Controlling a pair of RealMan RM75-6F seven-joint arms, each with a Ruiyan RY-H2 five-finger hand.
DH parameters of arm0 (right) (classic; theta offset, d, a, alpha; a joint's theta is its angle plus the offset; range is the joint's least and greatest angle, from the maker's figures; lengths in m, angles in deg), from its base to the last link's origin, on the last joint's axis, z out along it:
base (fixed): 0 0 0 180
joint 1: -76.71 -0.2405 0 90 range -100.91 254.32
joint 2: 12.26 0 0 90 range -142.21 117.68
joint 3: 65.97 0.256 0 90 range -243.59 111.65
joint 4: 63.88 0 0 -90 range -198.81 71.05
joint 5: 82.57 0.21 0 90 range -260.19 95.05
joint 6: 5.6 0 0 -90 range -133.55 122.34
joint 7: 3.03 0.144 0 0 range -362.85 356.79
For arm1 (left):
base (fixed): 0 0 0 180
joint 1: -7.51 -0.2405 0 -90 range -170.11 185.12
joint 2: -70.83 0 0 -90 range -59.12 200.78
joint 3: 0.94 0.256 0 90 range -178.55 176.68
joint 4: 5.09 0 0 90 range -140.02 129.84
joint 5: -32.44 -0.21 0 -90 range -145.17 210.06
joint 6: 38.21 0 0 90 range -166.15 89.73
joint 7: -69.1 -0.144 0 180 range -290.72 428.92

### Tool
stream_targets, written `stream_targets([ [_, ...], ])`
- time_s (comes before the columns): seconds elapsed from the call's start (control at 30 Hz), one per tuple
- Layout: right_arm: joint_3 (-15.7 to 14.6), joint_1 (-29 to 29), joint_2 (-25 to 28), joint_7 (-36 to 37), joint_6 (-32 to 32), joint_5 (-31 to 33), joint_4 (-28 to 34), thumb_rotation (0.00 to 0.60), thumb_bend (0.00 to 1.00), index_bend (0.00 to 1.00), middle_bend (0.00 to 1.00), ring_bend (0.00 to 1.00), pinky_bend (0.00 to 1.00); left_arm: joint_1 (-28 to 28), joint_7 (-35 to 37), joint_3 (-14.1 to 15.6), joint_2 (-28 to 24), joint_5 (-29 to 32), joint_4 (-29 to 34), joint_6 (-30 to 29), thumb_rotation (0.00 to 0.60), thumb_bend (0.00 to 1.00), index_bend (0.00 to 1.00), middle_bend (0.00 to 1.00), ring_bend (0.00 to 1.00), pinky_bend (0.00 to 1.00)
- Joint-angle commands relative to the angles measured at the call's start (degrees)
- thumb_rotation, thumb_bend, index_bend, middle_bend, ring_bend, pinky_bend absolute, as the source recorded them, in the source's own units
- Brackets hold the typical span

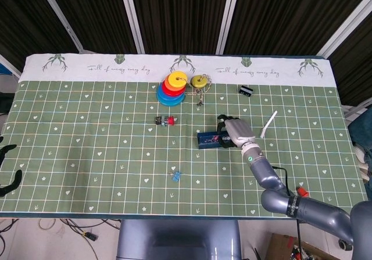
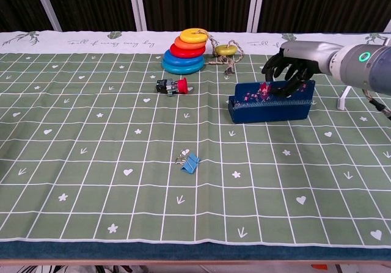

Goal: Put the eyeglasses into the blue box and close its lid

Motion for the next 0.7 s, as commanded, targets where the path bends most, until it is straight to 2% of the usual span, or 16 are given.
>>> stream_targets([
  [0.03,0.0,-1.4,-0.6,-1.0,1.1,2.2,-2.0,0.6,0.57,0.67,0.18,0.21,0.22,0.0,0.0,0.0,0.0,0.0,0.0,0.0,0.6,0.41,0.2,0.02,0.0,0.0],
  [0.23,-0.6,-3.0,-1.1,-2.2,2.2,5.5,-4.2,0.6,0.58,0.67,0.17,0.2,0.22,0.0,0.0,0.1,0.0,-0.2,0.0,0.0,0.6,0.41,0.2,0.02,0.0,0.0],
  [0.37,-1.1,-3.7,-1.2,-2.5,2.9,6.8,-5.0,0.6,0.58,0.63,0.16,0.2,0.22,0.0,0.0,0.2,0.1,-0.4,-0.1,0.0,0.6,0.41,0.2,0.02,0.0,0.0],
  [0.53,-1.8,-4.3,-1.4,-2.9,3.3,7.6,-5.9,0.6,0.58,0.38,0.15,0.19,0.22,0.0,0.0,0.2,0.1,-0.4,-0.1,-0.1,0.6,0.41,0.2,0.02,0.0,0.0],
  [0.57,-1.9,-4.4,-1.4,-2.8,3.4,7.7,-5.9,0.6,0.58,0.36,0.15,0.19,0.22,0.0,0.0,0.2,0.1,-0.4,-0.1,0.0,0.6,0.41,0.2,0.02,0.0,0.0],
  [0.67,-1.8,-4.6,-1.7,-2.3,3.3,7.8,-6.0,0.6,0.58,0.18,0.15,0.19,0.22,0.0,-0.1,0.2,0.1,-0.4,-0.1,0.0,0.6,0.41,0.2,0.02,0.0,0.0],
  [0.7,-1.7,-4.6,-1.8,-2.0,3.2,7.7,-6.0,0.6,0.57,0.16,0.15,0.19,0.22,0.0,-0.1,0.2,0.1,-0.4,-0.1,0.0,0.6,0.41,0.2,0.02,0.0,0.0],
])
